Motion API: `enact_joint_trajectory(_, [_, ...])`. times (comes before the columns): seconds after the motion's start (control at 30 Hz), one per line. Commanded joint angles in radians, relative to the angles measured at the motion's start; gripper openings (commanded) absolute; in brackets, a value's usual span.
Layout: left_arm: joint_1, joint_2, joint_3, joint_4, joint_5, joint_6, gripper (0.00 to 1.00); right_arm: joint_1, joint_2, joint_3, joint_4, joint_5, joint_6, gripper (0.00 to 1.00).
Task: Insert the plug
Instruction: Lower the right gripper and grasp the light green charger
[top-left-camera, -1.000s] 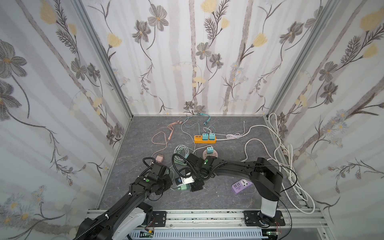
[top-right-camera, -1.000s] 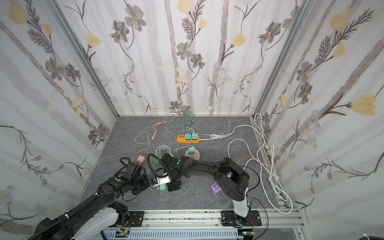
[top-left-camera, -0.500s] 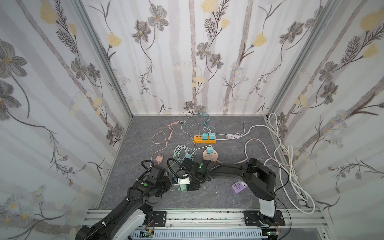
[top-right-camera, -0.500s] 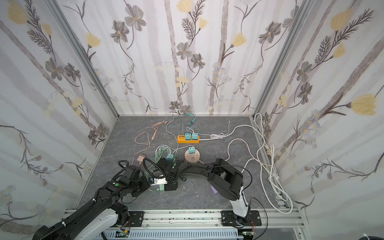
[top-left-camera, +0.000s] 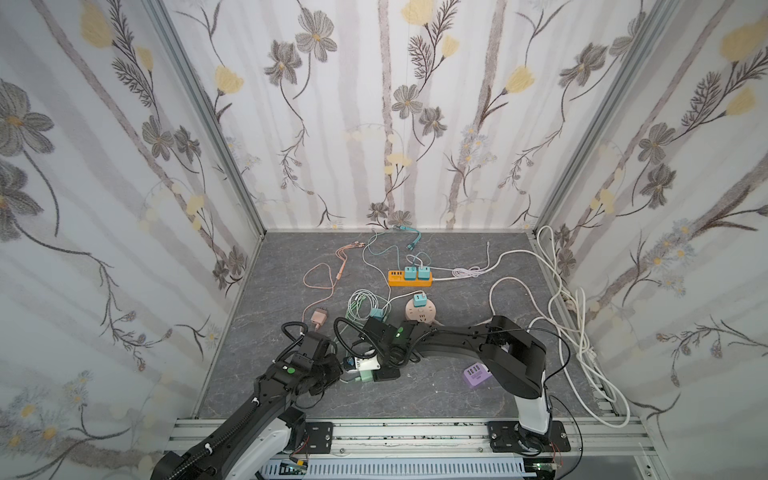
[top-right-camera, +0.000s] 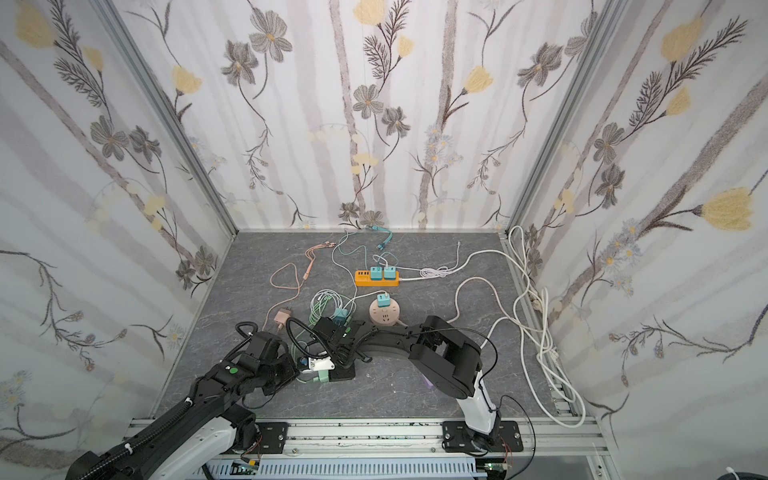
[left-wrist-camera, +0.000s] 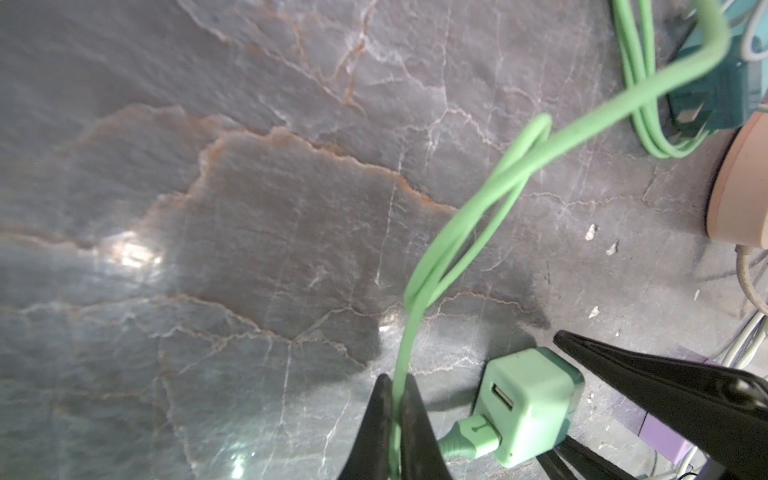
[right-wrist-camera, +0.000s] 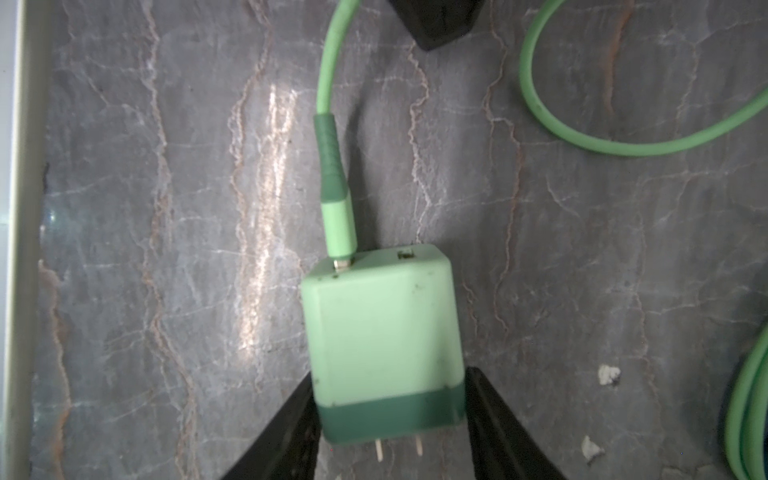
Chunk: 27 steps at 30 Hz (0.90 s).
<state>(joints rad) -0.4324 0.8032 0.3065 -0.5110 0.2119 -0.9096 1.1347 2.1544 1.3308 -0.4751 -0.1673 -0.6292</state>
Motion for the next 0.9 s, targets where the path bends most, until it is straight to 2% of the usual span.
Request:
enact_joint_trajectory(0.0, [0.001, 0.002, -0.004, 0.010, -0.008, -0.004, 0.08, 0.002, 0.010, 0.007, 0.041, -0.015, -0.007, 0.48])
enact_joint_trajectory(0.23, [0.003, 0.006, 0.017, 0.012, 0.014, 0.005, 0.13, -0.001, -0.033, -0.013, 0.065, 0.004, -0.007, 0.32])
enact_joint_trajectory(0.27, [0.002, -0.003, 0.025, 0.018, 0.030, 0.012, 0.18, -0.004, -0.051, -0.024, 0.076, 0.010, 0.000, 0.31])
enact_joint_trajectory(0.33, [0.004, -0.036, 0.039, 0.056, 0.081, 0.032, 0.42, -0.022, -0.106, -0.062, 0.129, 0.015, 0.031, 0.29])
enact_joint_trajectory(0.4, [0.008, -0.079, 0.047, 0.100, 0.123, 0.044, 0.57, -0.040, -0.165, -0.109, 0.193, 0.010, 0.061, 0.27])
enact_joint_trajectory(0.5, [0.015, -0.123, 0.058, 0.189, 0.238, 0.061, 0.71, -0.067, -0.250, -0.191, 0.292, -0.007, 0.071, 0.27])
enact_joint_trajectory(0.67, [0.017, -0.114, 0.143, 0.195, 0.377, 0.125, 0.75, -0.114, -0.357, -0.287, 0.395, -0.055, 0.078, 0.27])
enact_joint_trajectory(0.87, [0.015, -0.012, 0.238, 0.113, 0.436, 0.214, 0.73, -0.127, -0.455, -0.352, 0.478, -0.107, 0.074, 0.27])
